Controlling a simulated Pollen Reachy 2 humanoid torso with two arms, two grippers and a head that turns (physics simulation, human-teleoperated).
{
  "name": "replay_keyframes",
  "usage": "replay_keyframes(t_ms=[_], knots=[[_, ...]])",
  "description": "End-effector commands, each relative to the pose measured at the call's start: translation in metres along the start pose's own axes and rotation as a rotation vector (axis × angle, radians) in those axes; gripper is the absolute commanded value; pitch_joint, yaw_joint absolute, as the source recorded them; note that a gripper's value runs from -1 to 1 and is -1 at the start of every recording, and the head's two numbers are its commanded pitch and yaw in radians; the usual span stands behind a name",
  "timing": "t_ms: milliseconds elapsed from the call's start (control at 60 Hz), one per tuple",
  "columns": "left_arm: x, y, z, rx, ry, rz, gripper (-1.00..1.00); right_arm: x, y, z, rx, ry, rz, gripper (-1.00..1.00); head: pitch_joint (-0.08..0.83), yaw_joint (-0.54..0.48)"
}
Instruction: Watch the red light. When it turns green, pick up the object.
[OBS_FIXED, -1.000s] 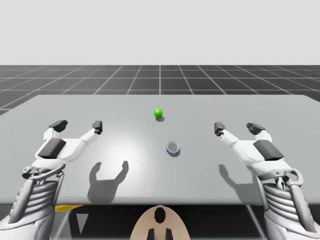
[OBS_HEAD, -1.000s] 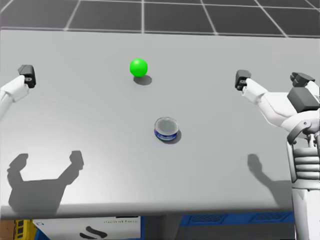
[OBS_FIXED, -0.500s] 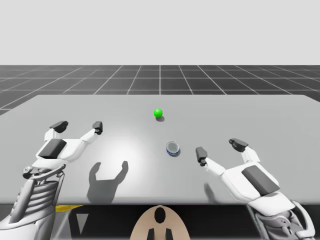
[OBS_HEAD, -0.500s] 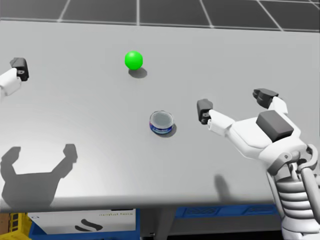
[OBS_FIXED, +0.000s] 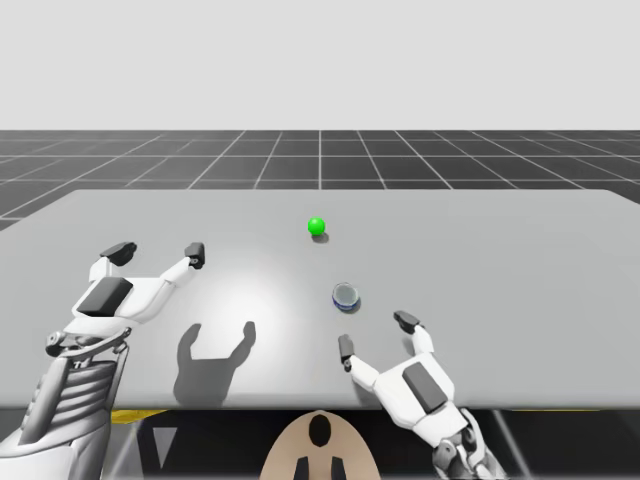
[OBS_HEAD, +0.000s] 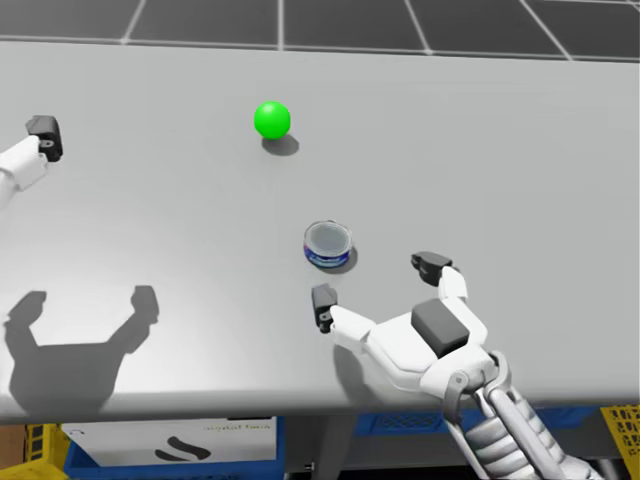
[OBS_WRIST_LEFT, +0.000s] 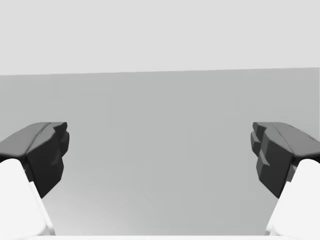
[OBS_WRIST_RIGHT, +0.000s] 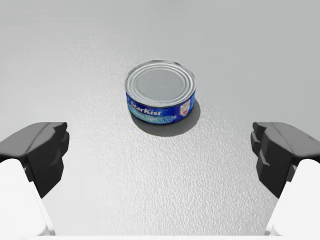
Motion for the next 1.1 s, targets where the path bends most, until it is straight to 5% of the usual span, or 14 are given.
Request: replay_keyframes(t_ms=[17, 200, 517, 967, 1017, 1050, 1100], knots=[[0.000, 0.000, -0.001, 0.000, 0.001, 0.001, -1.00, -0.011, 0.019, -0.033, 0.016, -0.048, -0.083, -1.00, 0.683, -0.08], [0.000, 0.002, -0.001, 0.001, 0.000, 0.004, -1.00, -0.017, 0.015, -0.069, -0.004, -0.052, -0.097, -1.00, 0.687, -0.08], [0.000, 0.003, -0.001, 0.002, -0.001, 0.004, -1.00, -0.025, 0.019, -0.110, 0.034, 0.052, -0.184, -1.00, 0.692, -0.08], [0.000, 0.003, -0.001, 0.001, -0.001, 0.003, -1.00, -0.032, 0.036, -0.138, 0.104, 0.085, -0.145, -0.99, 0.694, -0.07], [0.000, 0.003, -0.001, 0.001, -0.001, 0.002, -1.00, -0.033, 0.036, -0.137, 0.105, 0.090, -0.141, -0.59, 0.694, -0.07], [0.000, 0.003, -0.002, 0.001, 0.000, 0.002, -1.00, -0.035, 0.038, -0.137, 0.099, 0.084, -0.139, 1.00, 0.694, -0.07], [0.000, 0.003, -0.002, 0.000, 0.000, 0.001, -1.00, -0.035, 0.039, -0.136, 0.097, 0.092, -0.155, 1.00, 0.695, -0.07]])
